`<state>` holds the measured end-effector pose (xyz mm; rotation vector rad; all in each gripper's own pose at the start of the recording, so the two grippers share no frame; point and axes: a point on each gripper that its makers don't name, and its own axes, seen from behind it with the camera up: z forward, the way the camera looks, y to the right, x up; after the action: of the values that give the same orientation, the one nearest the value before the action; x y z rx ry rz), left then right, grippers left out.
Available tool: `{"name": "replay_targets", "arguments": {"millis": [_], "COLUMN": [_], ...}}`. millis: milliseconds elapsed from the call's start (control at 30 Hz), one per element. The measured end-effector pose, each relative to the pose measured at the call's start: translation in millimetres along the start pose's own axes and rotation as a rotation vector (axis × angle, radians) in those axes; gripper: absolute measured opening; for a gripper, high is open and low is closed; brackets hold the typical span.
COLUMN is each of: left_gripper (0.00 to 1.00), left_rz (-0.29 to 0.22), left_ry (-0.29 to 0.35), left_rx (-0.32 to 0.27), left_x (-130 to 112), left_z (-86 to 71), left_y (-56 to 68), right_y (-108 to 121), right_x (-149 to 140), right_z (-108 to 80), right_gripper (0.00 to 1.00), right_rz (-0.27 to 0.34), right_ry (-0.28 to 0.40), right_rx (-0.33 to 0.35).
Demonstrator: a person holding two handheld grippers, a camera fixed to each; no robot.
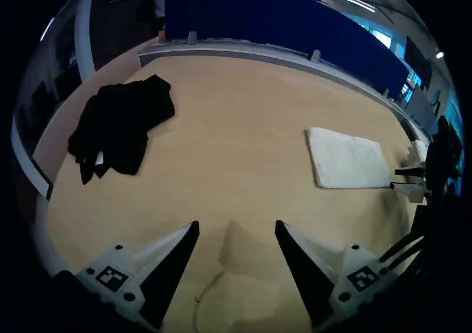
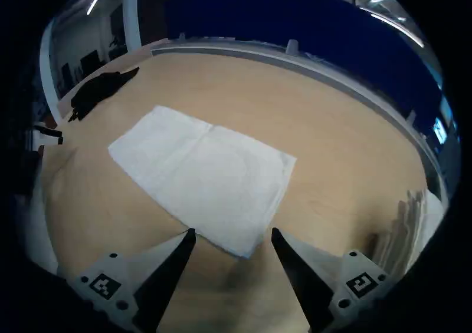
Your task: Fold towel
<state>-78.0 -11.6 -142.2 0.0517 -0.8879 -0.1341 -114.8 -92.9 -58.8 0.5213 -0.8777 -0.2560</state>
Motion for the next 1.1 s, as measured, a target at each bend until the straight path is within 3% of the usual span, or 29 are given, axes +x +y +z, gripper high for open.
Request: {"name": "replay_targets", "arguments": {"millis": [233, 500, 1000, 1100], "left_gripper": [0.95, 0.95, 0.96, 0.95], "left_rz": [0.003, 0.0, -0.003, -0.005], "left_ry": [0.0, -0.002, -0.001, -0.001], "left_rx": [0.002, 0.0, -0.004, -0.006], "left_x": [1, 2, 2, 1], "left_z": [0.4, 0.8, -1.5, -1.6], "left_y": [-0.2, 0.9, 0.7, 0.8], "right_y": [10, 10, 12, 14], "right_x": [-16, -22, -22, -22], "right_z": [-6.0, -1.1, 5.3, 5.6], "right_gripper": [0.99, 0.91, 0.47, 0.33], "right_rz": [-0.01, -0.006, 0.005, 0.008], "right_ry": [-0.022, -0.035, -0.044, -0.043], "right_rx": [-0.007, 0.009, 0.041, 0.037]}}
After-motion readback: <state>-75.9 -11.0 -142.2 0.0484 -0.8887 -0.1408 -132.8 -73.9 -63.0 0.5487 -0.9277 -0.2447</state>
